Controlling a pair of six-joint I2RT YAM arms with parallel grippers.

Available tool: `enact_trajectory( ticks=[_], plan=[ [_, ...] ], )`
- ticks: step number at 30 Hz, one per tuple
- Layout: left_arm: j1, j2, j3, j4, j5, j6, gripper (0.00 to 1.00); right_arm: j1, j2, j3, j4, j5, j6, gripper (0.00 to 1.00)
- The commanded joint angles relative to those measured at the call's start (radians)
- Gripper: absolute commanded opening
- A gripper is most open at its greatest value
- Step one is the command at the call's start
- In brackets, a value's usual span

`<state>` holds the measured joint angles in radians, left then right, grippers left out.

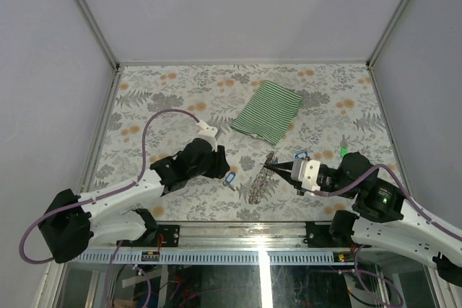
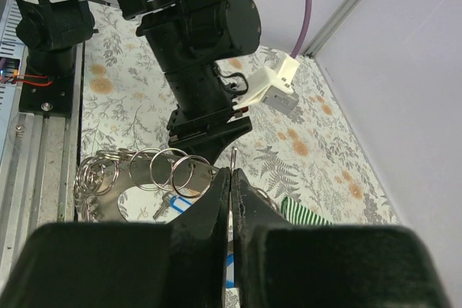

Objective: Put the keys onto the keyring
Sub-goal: Pick up the key from the center of the board.

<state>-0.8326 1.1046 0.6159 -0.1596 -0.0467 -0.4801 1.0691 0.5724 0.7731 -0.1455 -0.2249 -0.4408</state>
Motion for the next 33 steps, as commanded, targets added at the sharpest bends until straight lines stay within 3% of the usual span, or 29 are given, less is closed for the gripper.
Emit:
enact_trajectory(
  ticks=[1,7,18,25,30,33],
  plan=[
    [-0.082,0.047,0.001,-0.023,-0.265,-0.187,0.44,0.009,-0.009,-0.002,0.072,0.035,0.016,0.0],
    [-0.149,0.217,0.057,-0.084,-0.376,-0.331,0.46,0.008,-0.011,-0.014,0.081,0.032,0.021,0.0],
    [-0.214,0.363,0.109,-0.094,-0.418,-0.359,0.41,0.009,-0.029,-0.024,0.09,0.028,0.045,0.0],
    [-0.221,0.399,0.116,-0.099,-0.411,-0.353,0.28,0.008,-0.034,-0.032,0.1,0.01,0.051,0.0],
    [-0.224,0.4,0.115,-0.103,-0.412,-0.351,0.25,0.008,-0.027,-0.032,0.113,-0.012,0.063,0.0],
    [-0.225,0.397,0.112,-0.103,-0.411,-0.345,0.16,0.008,-0.023,-0.034,0.117,-0.021,0.068,0.0]
  ],
)
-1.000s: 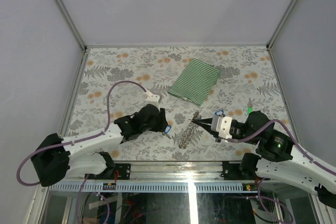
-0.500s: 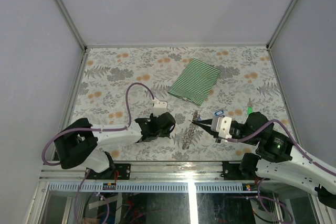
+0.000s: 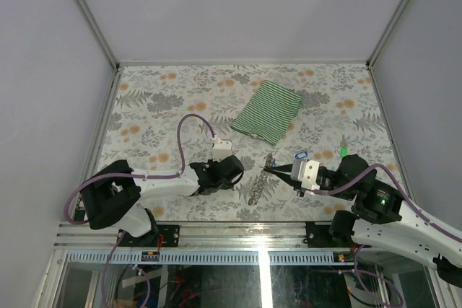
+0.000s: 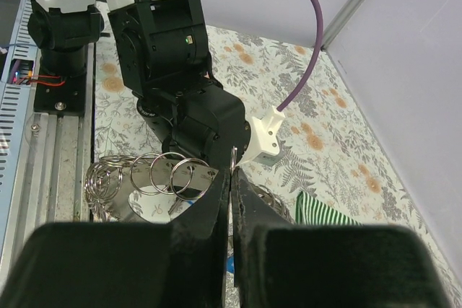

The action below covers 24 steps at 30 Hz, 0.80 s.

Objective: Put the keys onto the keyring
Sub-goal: Pick up the key from the center of the board.

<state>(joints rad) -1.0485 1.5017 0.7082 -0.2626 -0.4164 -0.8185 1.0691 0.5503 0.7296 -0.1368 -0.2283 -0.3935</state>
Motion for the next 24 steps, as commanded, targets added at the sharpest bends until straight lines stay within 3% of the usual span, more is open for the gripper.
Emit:
enact_trajectory(
  ticks=[1,6,13,24],
  plan=[
    [-0.01,-0.002,0.02,-0.001,-0.041,-0.004,0.13,0.008,0.0,0.01,0.107,-0.021,0.021,0.0],
    [-0.01,-0.022,0.018,-0.012,-0.046,0.006,0.0,0.008,0.009,0.012,0.108,-0.032,0.027,0.0],
    [-0.012,-0.111,0.032,-0.034,-0.079,0.093,0.0,0.009,0.017,0.021,0.095,-0.05,0.027,0.0],
    [-0.011,-0.602,-0.077,0.182,0.119,0.446,0.0,0.008,0.05,0.037,0.097,-0.063,0.008,0.0]
  ],
)
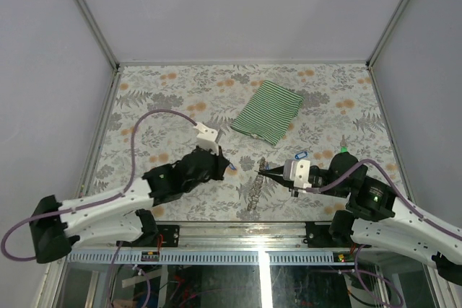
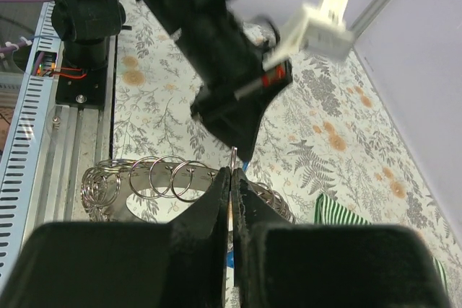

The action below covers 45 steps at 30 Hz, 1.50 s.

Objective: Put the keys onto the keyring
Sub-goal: Pick up the key from the center of the board, then insert the key onto the keyring.

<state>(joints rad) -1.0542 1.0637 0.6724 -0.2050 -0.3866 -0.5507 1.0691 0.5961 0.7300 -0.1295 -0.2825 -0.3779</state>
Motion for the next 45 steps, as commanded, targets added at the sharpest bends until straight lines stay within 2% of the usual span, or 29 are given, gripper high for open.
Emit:
enact_trajectory(
  ticks=[1,7,14,20,25,30,38,45],
  plan=[
    [-0.005,-0.21,-0.048,0.134,0.114,0.213,0.0,0.008,0.007,0.038,0.095,-0.005,-0.018,0.0],
    [-0.004,-0.414,0.002,0.131,0.304,0.401,0.0,0.009,0.027,0.037,0.154,0.017,-0.095,0.0],
    [-0.004,-0.398,0.157,0.1,0.537,0.473,0.0,0.009,0.025,-0.022,0.373,-0.012,-0.239,0.0],
    [-0.004,-0.372,0.232,0.172,0.518,0.423,0.0,0.008,0.046,0.022,0.471,-0.031,-0.225,0.0],
    [-0.003,-0.362,0.277,0.205,0.537,0.419,0.0,0.008,0.032,0.011,0.512,-0.082,-0.3,0.0],
    [-0.004,-0.329,0.325,0.194,0.659,0.441,0.0,0.009,0.027,0.039,0.469,-0.139,-0.394,0.0],
    [-0.004,-0.307,0.338,0.224,0.831,0.459,0.0,0.008,-0.003,0.066,0.41,-0.144,-0.485,0.0],
    [-0.004,-0.266,0.356,0.211,0.87,0.477,0.0,0.008,0.0,0.1,0.314,-0.16,-0.59,0.0]
  ],
)
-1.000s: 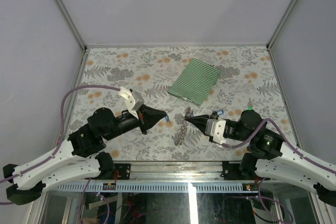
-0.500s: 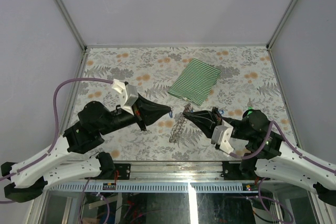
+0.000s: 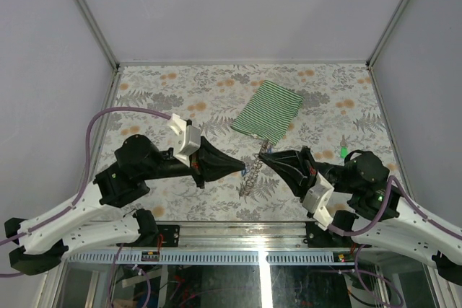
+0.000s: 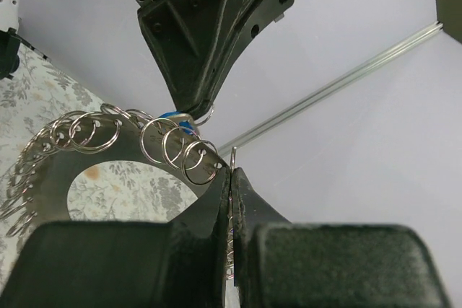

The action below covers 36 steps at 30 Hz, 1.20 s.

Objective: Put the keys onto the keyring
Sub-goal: Insert the key onto the keyring.

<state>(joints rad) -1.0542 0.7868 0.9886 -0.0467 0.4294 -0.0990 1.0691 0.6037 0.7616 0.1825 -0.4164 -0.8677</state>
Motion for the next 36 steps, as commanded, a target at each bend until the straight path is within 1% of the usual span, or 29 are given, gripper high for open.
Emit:
enact_trajectory(
  ticks=[1,3,8,16,22,28,32,36],
  plan=[
    [-0.004,0.015,0.043,0.051,0.056,0.03,0.0,0.008,-0.007,0.072,-0.017,-0.029,-0.122,0.0],
    [-0.005,0.02,0.049,0.045,0.057,0.036,0.0,0.008,-0.008,0.071,-0.035,-0.034,-0.198,0.0],
    [-0.004,0.024,0.05,0.041,0.055,0.041,0.0,0.008,-0.005,0.068,-0.034,-0.05,-0.25,0.0],
    [-0.004,0.013,0.039,0.049,0.024,0.044,0.0,0.008,0.001,0.072,-0.032,-0.049,-0.28,0.0],
    [-0.004,0.006,0.022,0.1,-0.027,0.045,0.0,0.008,0.022,0.081,-0.018,-0.03,-0.267,0.0],
    [-0.003,-0.011,-0.003,0.166,-0.099,0.04,0.0,0.008,0.05,0.118,-0.004,0.013,-0.161,0.0],
    [-0.004,-0.025,-0.028,0.206,-0.15,0.018,0.0,0.008,0.076,0.171,-0.015,0.069,0.021,0.0],
    [-0.003,-0.027,-0.041,0.219,-0.185,-0.002,0.0,0.009,0.102,0.227,-0.044,0.112,0.156,0.0]
  ],
)
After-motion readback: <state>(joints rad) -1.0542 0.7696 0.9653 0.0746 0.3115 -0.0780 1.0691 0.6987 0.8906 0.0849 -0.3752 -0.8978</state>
